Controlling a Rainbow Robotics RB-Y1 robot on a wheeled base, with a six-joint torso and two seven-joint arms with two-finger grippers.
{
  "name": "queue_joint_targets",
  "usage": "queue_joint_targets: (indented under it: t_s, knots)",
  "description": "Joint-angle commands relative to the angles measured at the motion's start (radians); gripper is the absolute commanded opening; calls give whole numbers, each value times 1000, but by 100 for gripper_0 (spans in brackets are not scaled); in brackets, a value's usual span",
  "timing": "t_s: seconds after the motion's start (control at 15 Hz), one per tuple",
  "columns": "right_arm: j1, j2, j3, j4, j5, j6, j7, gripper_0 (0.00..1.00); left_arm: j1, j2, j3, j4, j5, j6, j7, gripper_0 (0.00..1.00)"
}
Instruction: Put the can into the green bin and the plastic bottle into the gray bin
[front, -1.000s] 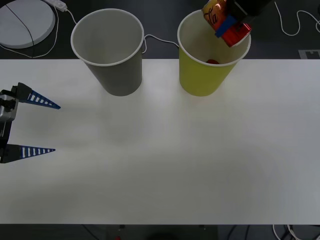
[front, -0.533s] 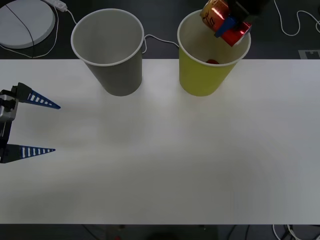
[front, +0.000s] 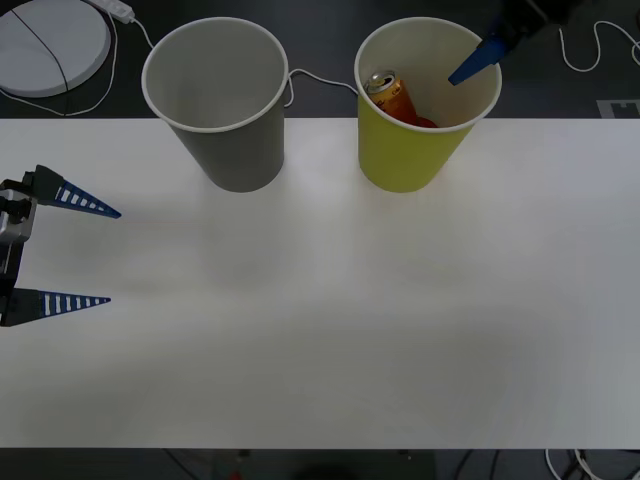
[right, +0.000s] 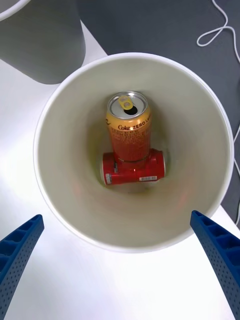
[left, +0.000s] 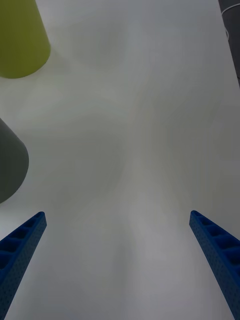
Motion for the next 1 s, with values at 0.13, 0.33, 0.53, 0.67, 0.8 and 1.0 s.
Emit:
queue_joint_targets:
  t_s: [0.13, 0.33, 0.53, 0.67, 0.8, 1.0]
  knots:
    - [155, -86, -136, -167, -68, 0, 25, 100, 0, 0, 0, 0, 0, 0, 0, 100]
    - [278, -134, -237, -262, -148, 0, 58, 100, 0, 0, 0, 0, 0, 0, 0, 100]
    - [408, -154, -354, -333, -198, 0, 176, 100, 0, 0, 0, 0, 0, 0, 0, 100]
    - [477, -157, -417, -359, -232, 0, 249, 100, 0, 0, 0, 0, 0, 0, 0, 100]
    - [568, -158, -489, -385, -272, 0, 344, 100, 0, 0, 0, 0, 0, 0, 0, 100]
    - [680, -158, -553, -394, -325, 0, 479, 100, 0, 0, 0, 0, 0, 0, 0, 100]
